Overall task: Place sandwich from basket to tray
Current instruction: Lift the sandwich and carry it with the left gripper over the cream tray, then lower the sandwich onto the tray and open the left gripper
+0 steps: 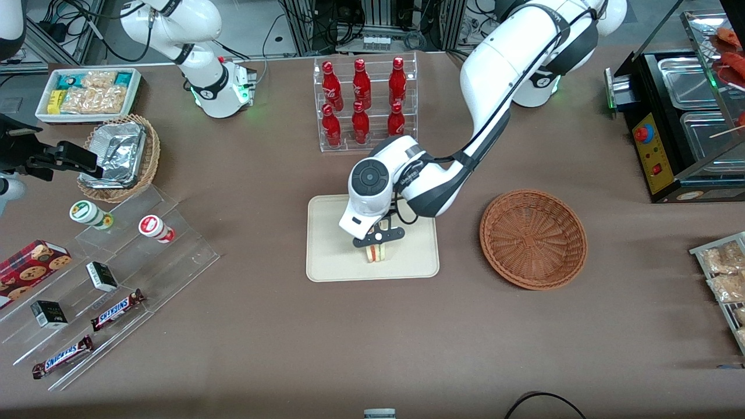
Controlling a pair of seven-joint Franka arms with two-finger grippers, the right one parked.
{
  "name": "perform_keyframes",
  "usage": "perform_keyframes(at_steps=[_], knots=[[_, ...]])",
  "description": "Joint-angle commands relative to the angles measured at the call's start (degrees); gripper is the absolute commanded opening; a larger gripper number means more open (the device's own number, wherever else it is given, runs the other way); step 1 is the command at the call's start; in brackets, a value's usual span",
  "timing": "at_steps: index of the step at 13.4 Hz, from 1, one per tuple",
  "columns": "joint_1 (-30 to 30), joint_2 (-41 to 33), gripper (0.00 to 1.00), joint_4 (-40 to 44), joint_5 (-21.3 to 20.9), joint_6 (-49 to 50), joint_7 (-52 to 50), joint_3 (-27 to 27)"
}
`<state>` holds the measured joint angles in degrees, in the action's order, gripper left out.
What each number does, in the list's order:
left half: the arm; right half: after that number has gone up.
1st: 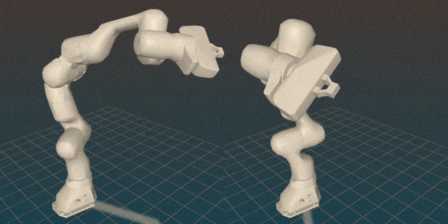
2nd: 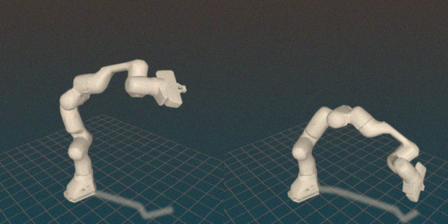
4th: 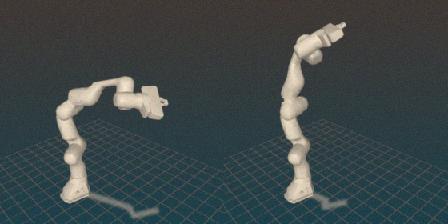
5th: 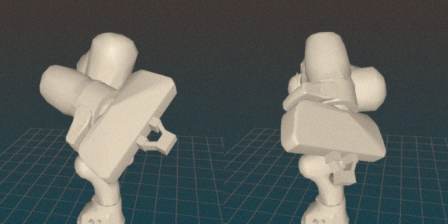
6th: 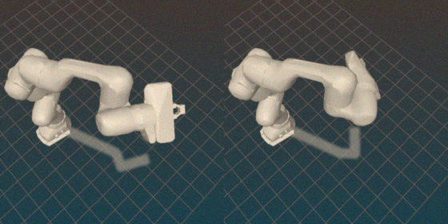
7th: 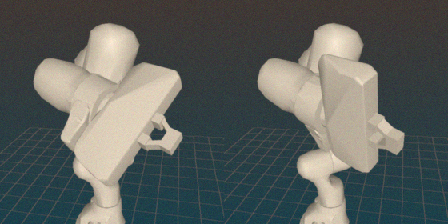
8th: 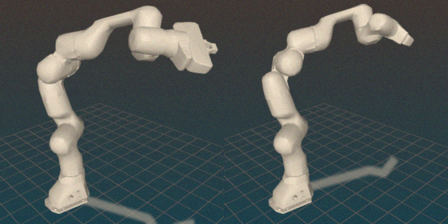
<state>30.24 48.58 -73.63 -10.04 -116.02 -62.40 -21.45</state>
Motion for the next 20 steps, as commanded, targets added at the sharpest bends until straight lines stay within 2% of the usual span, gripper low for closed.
perform_keyframes(at_steps=[1, 4, 5, 6, 7, 14, 17, 20], knots=[[2.1, 1.34, 0.0, 2.44, -1.12, 0.0, -1.67, 1.93], [2.19, 1.69, 0.0, 2.26, -1.04, -1.57, -2.46, 1.94], [2.19, 1.69, 0.2, 2.26, -1.04, -1.58, -2.55, 1.94], [2.19, 1.52, 0.74, 2.26, -0.95, -1.58, -2.55, 1.94], [2.11, 1.26, 1.0, 2.35, -1.03, -1.49, -2.47, 1.94], [1.14, -4.45, 1.0, 4.54, -1.03, 3.24, -1.41, 2.02], [-1.41, -6.82, 1.0, 5.87, -0.95, 10.0, 5.76, 1.94], [-5.09, -9.81, 1.0, 5.08, -1.3, 13.35, 6.94, 2.02]])
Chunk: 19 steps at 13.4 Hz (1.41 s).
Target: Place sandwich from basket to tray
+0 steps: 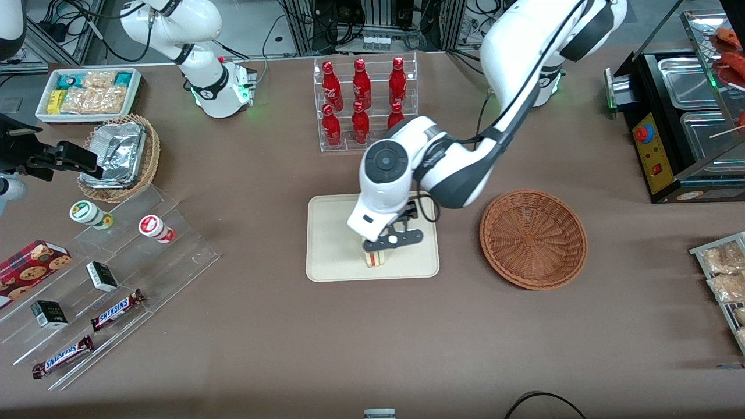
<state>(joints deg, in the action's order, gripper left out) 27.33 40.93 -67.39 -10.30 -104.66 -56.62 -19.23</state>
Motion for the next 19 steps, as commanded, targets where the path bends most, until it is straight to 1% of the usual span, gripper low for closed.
perform_keyframes(at_steps=[1, 3, 5, 11, 13, 14, 15, 16, 17, 18, 19], knots=[[-3.32, -3.04, 1.0, -2.04, -1.12, 3.75, 2.21, -0.1], [-7.27, -6.72, 1.0, -7.47, -2.0, 4.56, 8.86, 0.16], [-11.22, -10.15, 1.0, -11.52, -1.74, 4.55, 13.88, -0.01], [-20.28, -17.37, 1.0, -19.09, -0.16, 4.38, 26.9, -0.19], [-22.92, -19.39, 1.0, -20.32, 1.15, 4.82, 31.02, -0.19], [-23.45, -21.75, 1.0, -22.68, 1.42, 4.91, 33.39, -0.1], [-24.76, -25.51, 1.0, -26.79, 2.03, 4.47, 36.11, 0.16], [-26.43, -28.25, 1.0, -29.27, 3.78, 4.73, 39.45, 0.16], [-26.79, -29.84, 1.0, -29.99, 4.75, 5.25, 42.27, 0.6], [-26.54, -31.51, 1.0, -30.43, 5.29, 6.74, 44.38, 2.69], [-26.19, -32.92, 1.0, -30.35, 7.03, 8.58, 46.75, 4.71]])
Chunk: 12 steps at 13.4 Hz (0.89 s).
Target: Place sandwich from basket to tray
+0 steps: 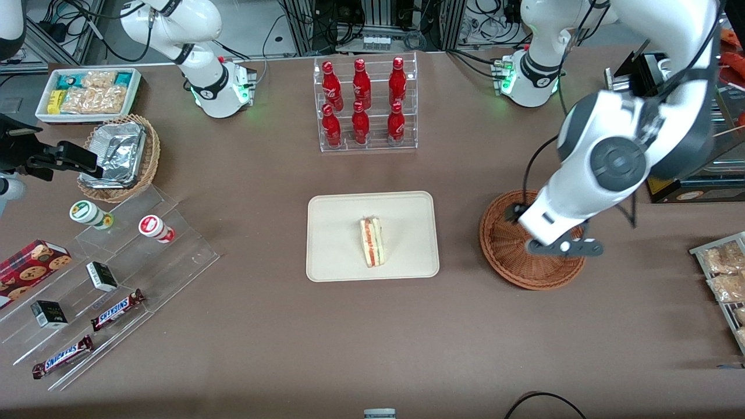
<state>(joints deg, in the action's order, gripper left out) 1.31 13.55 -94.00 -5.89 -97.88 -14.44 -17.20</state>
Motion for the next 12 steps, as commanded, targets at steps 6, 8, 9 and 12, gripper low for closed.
perform_keyframes(at_steps=[6, 8, 9, 12], knots=[[-0.17, -13.37, 1.0, -3.03, 3.78, 9.72, 13.47, 10.17], [-0.43, -14.34, 1.0, -1.46, 3.69, 11.38, 13.56, 10.43], [-0.52, -14.43, 1.0, -0.05, 3.69, 12.26, 13.56, 10.96], [-0.52, -15.31, 1.0, 0.93, 4.48, 12.53, 13.56, 13.32]])
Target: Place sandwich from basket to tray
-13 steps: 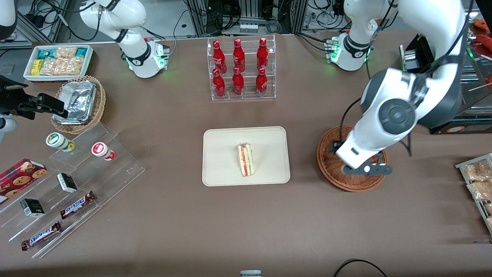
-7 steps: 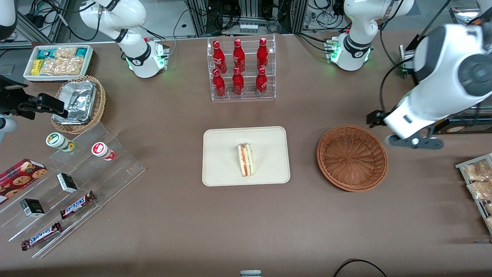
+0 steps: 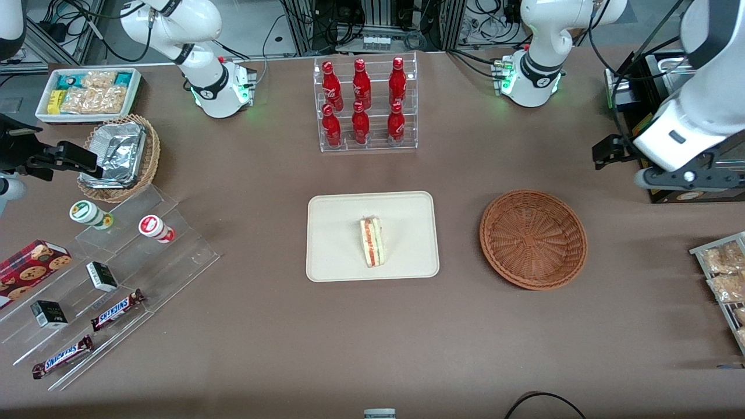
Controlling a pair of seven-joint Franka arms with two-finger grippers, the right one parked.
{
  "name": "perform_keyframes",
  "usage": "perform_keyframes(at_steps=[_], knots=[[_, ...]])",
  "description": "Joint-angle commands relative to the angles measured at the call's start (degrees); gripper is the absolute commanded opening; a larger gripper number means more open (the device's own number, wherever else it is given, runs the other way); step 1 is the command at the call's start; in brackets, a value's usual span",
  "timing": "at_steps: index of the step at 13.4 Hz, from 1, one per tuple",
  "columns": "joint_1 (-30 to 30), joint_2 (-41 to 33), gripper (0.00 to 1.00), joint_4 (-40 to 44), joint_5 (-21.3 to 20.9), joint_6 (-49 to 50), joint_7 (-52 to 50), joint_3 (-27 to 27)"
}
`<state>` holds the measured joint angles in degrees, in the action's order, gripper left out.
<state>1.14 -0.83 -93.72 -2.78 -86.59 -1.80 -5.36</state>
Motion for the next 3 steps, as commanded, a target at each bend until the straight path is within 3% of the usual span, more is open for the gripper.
perform_keyframes(at_steps=[1, 3], knots=[[-0.35, -1.02, 1.0, 0.65, 2.33, 1.07, 0.92, 2.45], [-0.44, -1.28, 1.0, 0.65, 2.61, 0.98, 0.92, 3.07]])
